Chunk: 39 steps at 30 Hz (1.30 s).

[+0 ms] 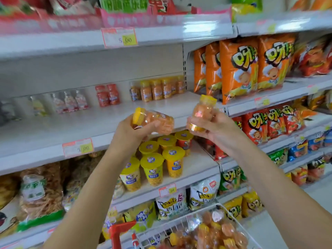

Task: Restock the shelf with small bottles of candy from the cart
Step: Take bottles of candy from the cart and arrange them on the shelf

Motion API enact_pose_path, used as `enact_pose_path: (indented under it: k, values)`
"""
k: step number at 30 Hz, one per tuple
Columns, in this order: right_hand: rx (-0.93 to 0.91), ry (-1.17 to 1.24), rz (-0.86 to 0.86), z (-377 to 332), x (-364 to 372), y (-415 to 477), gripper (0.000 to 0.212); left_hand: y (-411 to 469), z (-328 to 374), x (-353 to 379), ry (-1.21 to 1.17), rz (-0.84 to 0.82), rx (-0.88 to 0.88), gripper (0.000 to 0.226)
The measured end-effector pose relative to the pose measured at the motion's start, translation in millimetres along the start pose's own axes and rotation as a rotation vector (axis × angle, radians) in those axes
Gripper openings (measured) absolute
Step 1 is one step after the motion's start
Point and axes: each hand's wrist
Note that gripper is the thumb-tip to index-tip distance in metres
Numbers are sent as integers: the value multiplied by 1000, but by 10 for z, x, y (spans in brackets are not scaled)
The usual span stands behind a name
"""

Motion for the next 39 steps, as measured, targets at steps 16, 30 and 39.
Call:
enact_pose_path:
  k: [16,30,39]
  values:
    - [115,-729,132,-45,-369,1724,48,1625,-50,-28,227,-220,-151,53]
    - [233,-1111,156,8,-739,2081,39,2287,-189,499,654,-144,-130,44]
    - [336,-1313,241,125,-943,2620,35,2710,-243,867,760,-157,-119,29]
Point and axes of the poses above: each hand's wrist, its own y-axis towards the middle knuckle, its own x-axis out of the palm, z = x × y, and after that the axes turned 7 degrees about -z, right-handed
